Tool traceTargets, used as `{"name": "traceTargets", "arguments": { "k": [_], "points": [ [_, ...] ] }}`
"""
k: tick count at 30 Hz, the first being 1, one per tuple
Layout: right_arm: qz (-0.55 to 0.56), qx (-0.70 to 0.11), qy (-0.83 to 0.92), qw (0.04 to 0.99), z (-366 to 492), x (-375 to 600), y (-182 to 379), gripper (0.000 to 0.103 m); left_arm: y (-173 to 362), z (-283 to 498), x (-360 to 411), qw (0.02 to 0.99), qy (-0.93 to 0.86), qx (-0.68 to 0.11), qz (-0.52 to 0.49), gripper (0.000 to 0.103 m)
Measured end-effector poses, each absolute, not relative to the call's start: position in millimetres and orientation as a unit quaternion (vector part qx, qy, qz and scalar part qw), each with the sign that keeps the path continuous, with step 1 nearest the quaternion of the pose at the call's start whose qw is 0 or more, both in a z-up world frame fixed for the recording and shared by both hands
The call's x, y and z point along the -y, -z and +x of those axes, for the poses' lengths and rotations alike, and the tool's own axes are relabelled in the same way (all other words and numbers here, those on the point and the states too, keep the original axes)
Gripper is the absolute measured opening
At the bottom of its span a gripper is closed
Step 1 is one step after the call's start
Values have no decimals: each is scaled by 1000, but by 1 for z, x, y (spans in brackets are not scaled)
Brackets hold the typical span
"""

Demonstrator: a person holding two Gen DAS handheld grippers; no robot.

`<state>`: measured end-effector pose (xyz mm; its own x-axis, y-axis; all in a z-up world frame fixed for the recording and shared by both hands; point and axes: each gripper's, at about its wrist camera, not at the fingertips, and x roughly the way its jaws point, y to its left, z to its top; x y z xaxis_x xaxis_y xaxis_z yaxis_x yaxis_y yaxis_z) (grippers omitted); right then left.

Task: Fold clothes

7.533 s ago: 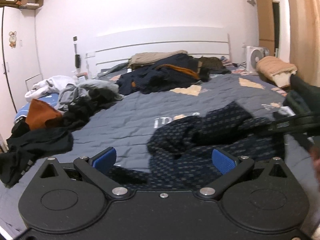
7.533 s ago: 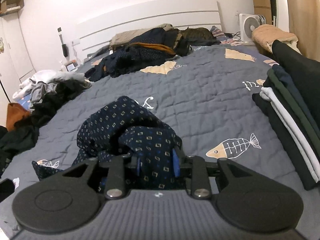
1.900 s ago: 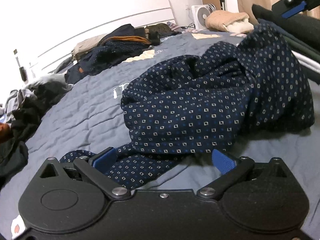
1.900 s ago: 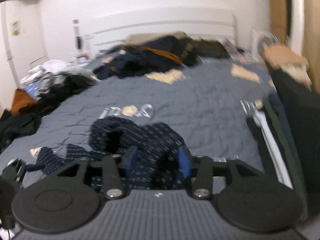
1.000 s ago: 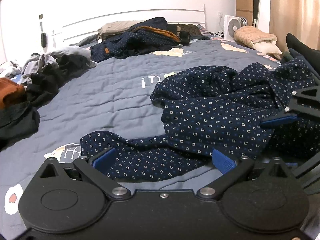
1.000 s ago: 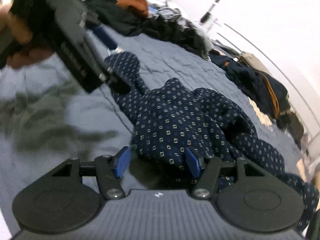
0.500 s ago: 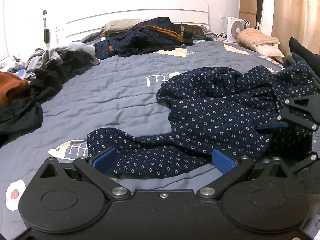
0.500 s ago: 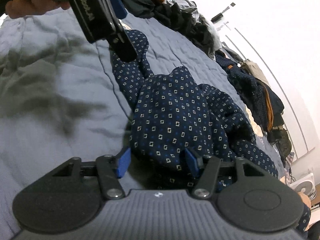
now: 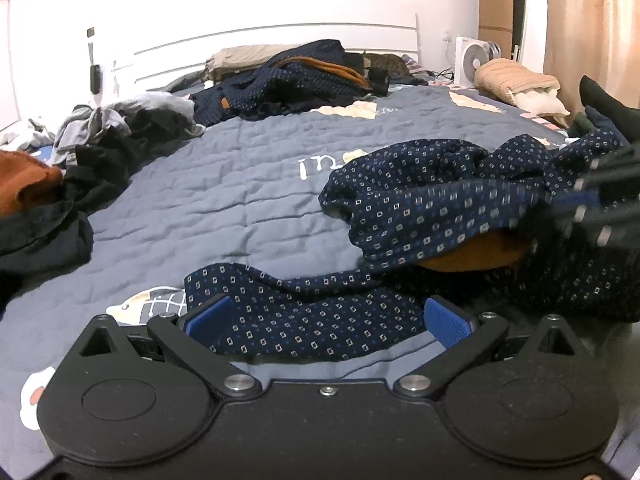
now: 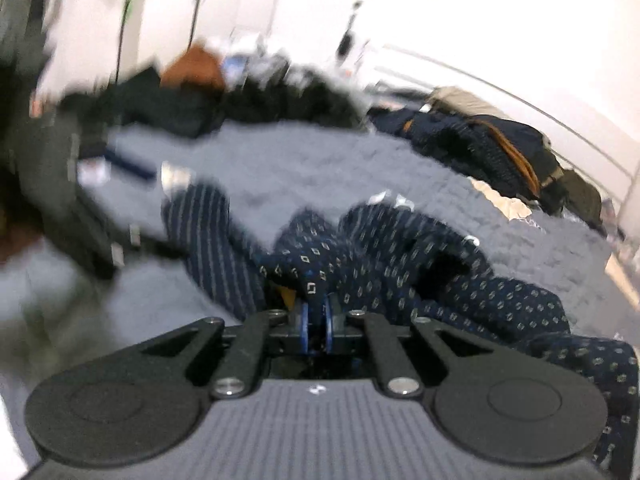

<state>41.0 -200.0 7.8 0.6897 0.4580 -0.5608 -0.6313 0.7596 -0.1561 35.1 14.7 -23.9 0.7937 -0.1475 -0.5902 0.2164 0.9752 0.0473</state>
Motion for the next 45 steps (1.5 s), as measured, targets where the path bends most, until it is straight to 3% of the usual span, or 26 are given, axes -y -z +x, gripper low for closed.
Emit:
{"name": "traceTargets", "arguments": {
  "k": [18, 28, 33, 36, 38, 39, 40, 41, 43, 45],
  "points": [
    [197, -173, -343, 902, 27, 309, -105, 6, 22, 21, 28, 949, 171, -241, 114, 103],
    [140, -264, -280, 912, 55, 298, -53, 6, 22, 10, 58, 906, 327, -254, 88, 103],
    [119, -285, -305, 901, 55, 287, -39, 7, 40, 15, 76, 915, 276, -259, 139, 101],
    [94, -281, -318, 901, 49, 282, -41, 10, 45, 28, 74, 922, 243, -270, 134, 85],
    [80, -280, -322, 901, 45, 280, -42, 11, 47, 37, 67, 924, 231, -283, 116, 59],
    [76, -283, -319, 901, 44, 280, -41, 14, 48, 41, 64, 925, 224, -289, 107, 51],
    [73, -286, -317, 901, 44, 280, -41, 17, 49, 45, 59, 924, 217, -300, 99, 29],
    [72, -288, -315, 901, 43, 280, -41, 19, 50, 49, 54, 923, 211, -308, 89, 14],
    [76, -290, -314, 901, 41, 284, -43, 27, 51, 55, 45, 926, 197, -316, 68, 11],
    [84, -281, -316, 902, 39, 291, -46, 28, 46, 55, 37, 931, 182, -310, 62, 8]
  ]
}}
